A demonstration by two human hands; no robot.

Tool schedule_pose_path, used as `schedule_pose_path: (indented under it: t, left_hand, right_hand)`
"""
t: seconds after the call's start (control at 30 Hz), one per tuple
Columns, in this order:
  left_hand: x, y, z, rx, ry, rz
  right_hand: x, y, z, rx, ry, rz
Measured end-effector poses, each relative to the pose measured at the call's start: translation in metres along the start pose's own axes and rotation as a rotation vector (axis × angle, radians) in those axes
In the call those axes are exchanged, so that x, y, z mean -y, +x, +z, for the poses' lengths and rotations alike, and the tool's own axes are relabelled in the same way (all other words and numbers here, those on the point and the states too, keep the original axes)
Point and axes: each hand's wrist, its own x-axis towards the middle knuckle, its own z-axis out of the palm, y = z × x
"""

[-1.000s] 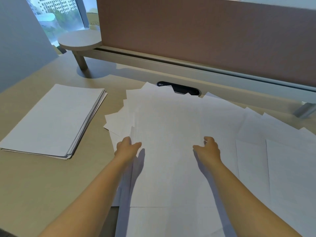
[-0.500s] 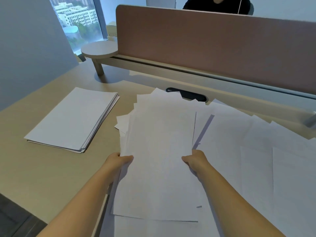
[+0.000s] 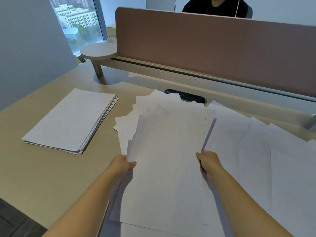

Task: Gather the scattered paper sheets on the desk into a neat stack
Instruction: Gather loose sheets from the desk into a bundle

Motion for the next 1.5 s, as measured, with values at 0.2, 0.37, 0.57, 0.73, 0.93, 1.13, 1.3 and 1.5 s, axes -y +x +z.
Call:
schedule_pose_path:
  t: [0.2, 0.37, 0.57, 0.73, 0.93, 1.13, 1.3, 1.5]
  left_hand:
    - [-0.004, 0.007, -0.005, -0.06, -0.039, -0.001]
    - [-0.016, 0.016, -0.009, -0.136, -0.163, 0.036]
    - [-0.026, 0.034, -0.014, -0.164, -0.187, 0.036]
    - [-0.035, 0.036, 0.006, -0.124, 0.185, 0.05]
    - [-0.043, 0.031, 0.011, -0.006, 0.151, 0.117]
    - [-0.038, 0.021, 0.001, -0.047, 0.015, 0.033]
    - [-0.033, 0.001, -0.004, -0.016, 0.172, -0.043]
    - [-0.017, -0.021, -0.018, 0.004, -0.219, -0.082]
  right_hand:
    - [0.005, 0.002, 0.0, -0.042, 0.056, -0.038]
    - [0.012, 0.008, -0.006, -0.095, 0.016, -0.089]
    - [0.007, 0.018, -0.016, -0.013, -0.214, -0.006]
    - [0.008, 0.017, -0.003, 0.003, 0.111, 0.014]
    - [0.014, 0.016, 0.014, 0.185, 0.08, 0.048]
    - [0.016, 0.009, 0.009, 0.135, -0.018, 0.054]
    - [0.019, -0.009, 0.005, 0.173, -0.024, 0.064]
    - [0.025, -0.032, -0.003, 0.225, 0.039, -0.067]
